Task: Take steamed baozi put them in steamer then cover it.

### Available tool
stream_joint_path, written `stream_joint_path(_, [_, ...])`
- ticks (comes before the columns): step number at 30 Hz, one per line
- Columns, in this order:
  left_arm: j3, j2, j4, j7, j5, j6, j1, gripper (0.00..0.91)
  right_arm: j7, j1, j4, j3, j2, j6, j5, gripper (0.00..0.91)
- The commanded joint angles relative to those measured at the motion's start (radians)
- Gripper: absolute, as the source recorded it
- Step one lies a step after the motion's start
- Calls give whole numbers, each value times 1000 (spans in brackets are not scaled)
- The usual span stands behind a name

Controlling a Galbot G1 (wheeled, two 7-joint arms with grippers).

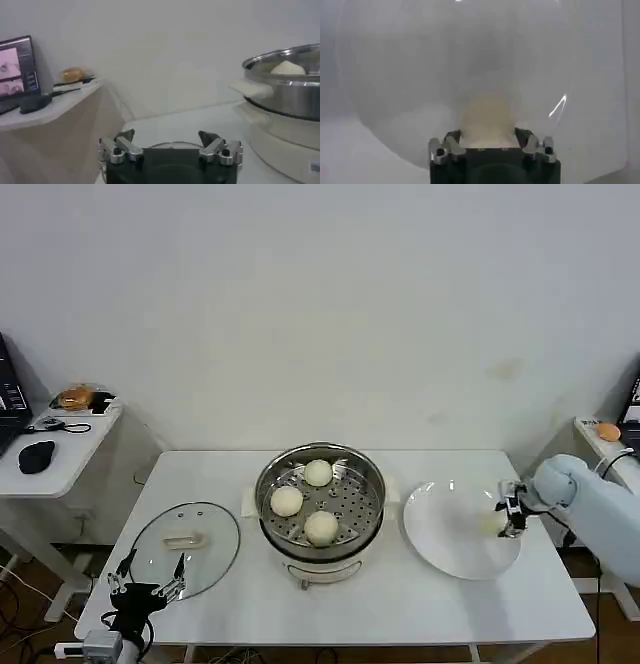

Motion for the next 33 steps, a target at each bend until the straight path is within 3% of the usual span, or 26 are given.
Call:
stream_joint_path(1, [2,-3,-11,0,1,0,6,907,-19,14,22,-2,-8,-21,15,645])
stream_joint_path(10, [1,-7,-23,-1,4,0,12,907,-29,181,182,-91,-89,-53,108,655])
stream_joint_path(14, [6,-12,-27,-2,17,1,11,907,-24,307,247,-151,-92,-73,161,655])
stream_joint_path(20, [6,-10,-36,-3,21,3,11,907,-3,527,354,-304,-58,-134,314,655])
stream_joint_path(27, [9,-9,-38,-3,23,4,5,907,61,741,475,-491,49,-258,520,655])
stream_joint_path(33, [17,-10,-39,-3,31,5,-6,907,190,777,568,-590,159,-384,711,655])
